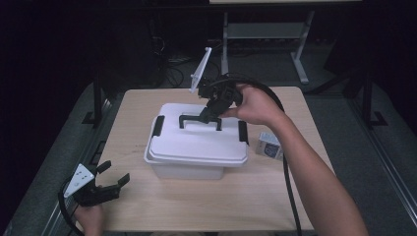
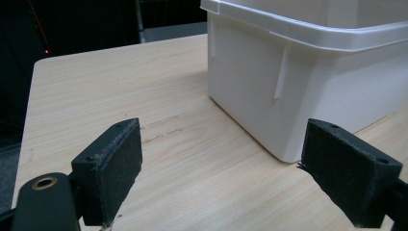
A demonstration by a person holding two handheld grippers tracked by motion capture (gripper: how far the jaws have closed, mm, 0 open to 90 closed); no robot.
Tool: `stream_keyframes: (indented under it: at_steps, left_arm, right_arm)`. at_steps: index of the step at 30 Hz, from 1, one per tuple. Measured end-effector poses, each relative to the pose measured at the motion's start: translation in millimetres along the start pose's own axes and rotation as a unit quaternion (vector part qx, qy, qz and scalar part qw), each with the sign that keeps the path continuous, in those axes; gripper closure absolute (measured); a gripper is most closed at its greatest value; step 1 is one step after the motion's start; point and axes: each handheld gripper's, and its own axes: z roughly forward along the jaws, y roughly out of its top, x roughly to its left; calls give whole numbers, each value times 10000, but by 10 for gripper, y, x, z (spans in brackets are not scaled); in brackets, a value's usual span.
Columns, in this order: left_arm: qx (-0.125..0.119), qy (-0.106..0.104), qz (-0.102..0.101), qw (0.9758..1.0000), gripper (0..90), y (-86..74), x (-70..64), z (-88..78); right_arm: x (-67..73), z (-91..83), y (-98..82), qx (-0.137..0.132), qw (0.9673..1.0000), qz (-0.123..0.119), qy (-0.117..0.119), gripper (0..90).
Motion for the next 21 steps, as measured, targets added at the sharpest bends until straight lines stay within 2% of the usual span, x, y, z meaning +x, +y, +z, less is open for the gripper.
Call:
stream_keyframes:
  at_steps: [13,21]
  left_arm:
    - [34,10,11,10000,134,-6,-4,2]
    - [42,12,4,10000,134,-8,-22,10]
  right_arm:
    - [167,-260,-366,15,9997,195,-126,847]
    - [283,-472,-639,54,9987,397,-316,847]
